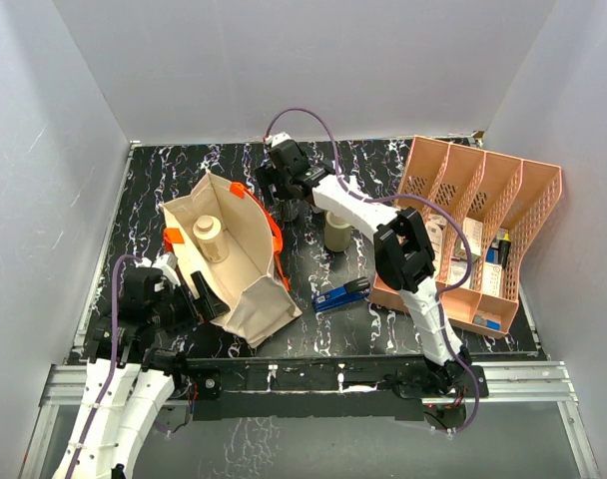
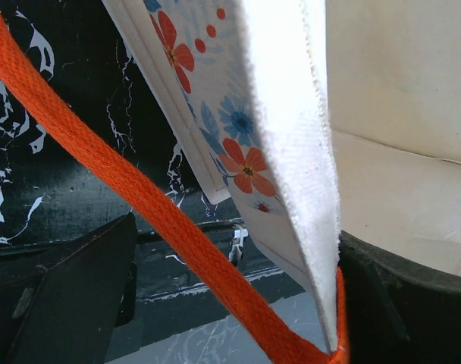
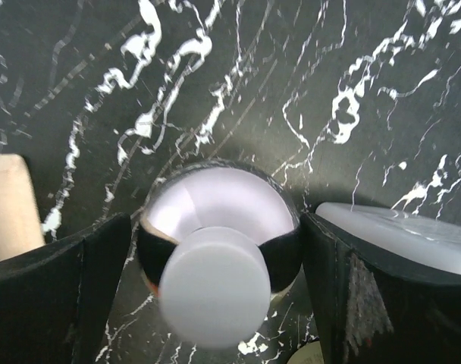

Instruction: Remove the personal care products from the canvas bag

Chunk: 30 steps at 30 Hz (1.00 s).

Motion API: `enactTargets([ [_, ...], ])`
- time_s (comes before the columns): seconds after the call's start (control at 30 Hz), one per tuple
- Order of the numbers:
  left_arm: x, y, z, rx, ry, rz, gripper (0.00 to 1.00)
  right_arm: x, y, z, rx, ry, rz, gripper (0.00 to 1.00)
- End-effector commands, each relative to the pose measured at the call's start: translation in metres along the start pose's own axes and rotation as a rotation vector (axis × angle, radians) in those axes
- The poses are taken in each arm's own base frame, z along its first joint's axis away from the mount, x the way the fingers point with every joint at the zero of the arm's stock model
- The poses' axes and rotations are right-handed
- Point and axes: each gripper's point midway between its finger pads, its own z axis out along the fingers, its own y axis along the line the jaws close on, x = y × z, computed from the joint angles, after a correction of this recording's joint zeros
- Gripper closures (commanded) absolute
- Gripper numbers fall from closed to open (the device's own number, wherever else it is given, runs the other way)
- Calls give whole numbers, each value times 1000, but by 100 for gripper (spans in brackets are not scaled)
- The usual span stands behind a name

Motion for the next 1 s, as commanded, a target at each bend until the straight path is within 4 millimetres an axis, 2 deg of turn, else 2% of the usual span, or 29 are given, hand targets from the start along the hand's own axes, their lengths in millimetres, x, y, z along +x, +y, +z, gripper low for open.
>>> enactTargets([
  [0.0, -5, 6, -6, -41, -40, -19, 7, -98, 7, -73, -22, -251, 24, 5],
  [0.2, -8, 6, -7, -42, -63, -16, 10, -138, 21, -135, -57, -358, 41, 5],
  [0.33, -8, 6, -7, -34, -69, -13, 11, -155, 51, -176, -171, -433, 32, 5],
  [0.43, -8, 5, -7, -32, -70, -12, 11, -161, 71, -199, -230, -458, 23, 5],
  [0.57, -8, 5, -6, -29, -69, -11, 11, -159, 116, -225, -313, -487, -19, 5],
  [0.67, -8, 5, -6, -25, -67, -9, 11, -144, 156, -230, -365, -480, -84, 9],
  [0.77, -8, 4, -6, -24, -69, -10, 11, -126, 187, -223, -410, -452, -139, 16],
  [0.87, -8, 4, -6, -23, -67, -8, 11, -111, 203, -208, -417, -419, -159, 25],
  [0.97, -7, 4, -6, -22, -66, -4, 11, -97, 207, -186, -396, -383, -169, 28],
])
